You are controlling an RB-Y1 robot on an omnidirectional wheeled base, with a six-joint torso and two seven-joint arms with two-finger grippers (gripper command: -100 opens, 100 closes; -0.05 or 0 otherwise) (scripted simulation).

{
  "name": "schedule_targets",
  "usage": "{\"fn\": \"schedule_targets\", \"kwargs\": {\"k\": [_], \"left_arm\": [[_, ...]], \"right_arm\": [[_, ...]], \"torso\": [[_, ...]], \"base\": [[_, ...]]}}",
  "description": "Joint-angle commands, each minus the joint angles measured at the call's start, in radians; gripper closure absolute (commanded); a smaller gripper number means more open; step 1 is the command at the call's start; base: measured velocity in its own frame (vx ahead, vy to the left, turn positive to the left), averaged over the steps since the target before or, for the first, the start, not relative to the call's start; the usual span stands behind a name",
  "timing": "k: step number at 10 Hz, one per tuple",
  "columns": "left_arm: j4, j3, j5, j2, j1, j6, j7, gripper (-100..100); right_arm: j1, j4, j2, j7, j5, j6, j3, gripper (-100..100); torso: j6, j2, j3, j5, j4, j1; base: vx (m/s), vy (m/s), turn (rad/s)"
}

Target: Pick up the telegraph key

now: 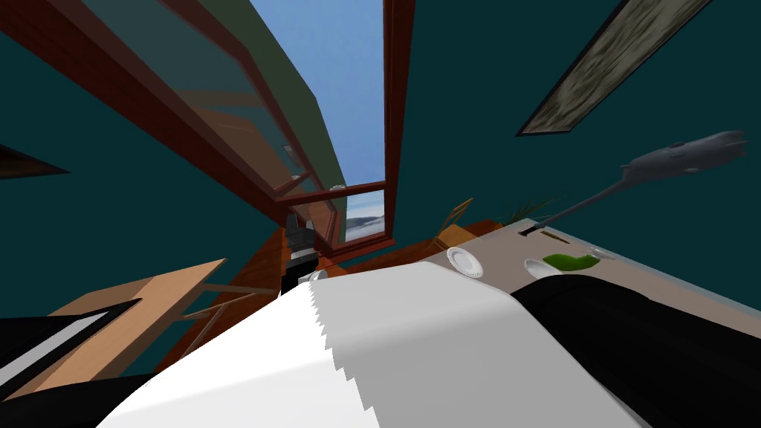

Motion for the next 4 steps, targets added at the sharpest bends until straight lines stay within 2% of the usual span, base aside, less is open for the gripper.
{"fn": "schedule_targets", "kwargs": {"k": [1, 3, 4], "left_arm": [[0.0, 0.0, 0.0, 0.0, 0.0, 0.0, 0.0, 0], [0.0, 0.0, 0.0, 0.0, 0.0, 0.0, 0.0, 0], [0.0, 0.0, 0.0, 0.0, 0.0, 0.0, 0.0, 0]], "right_arm": [[0.025, -0.025, -0.033, -0.016, 0.0, -0.015, -0.001, 100], [0.025, -0.022, -0.028, -0.007, 0.0, -0.016, -0.003, 100], [0.027, -0.027, -0.03, -0.014, 0.0, -0.014, -0.001, 0]], "torso": [[0.0, 0.0, 0.0, 0.0, 0.0, 0.0], [-0.001, -0.001, -0.001, 0.001, 0.0, 0.002], [-0.001, 0.0, 0.0, 0.001, 0.0, 0.0]], "base": [[0.043, 0.091, -0.067], [0.022, 0.044, -0.013], [0.003, 0.006, 0.0]]}}
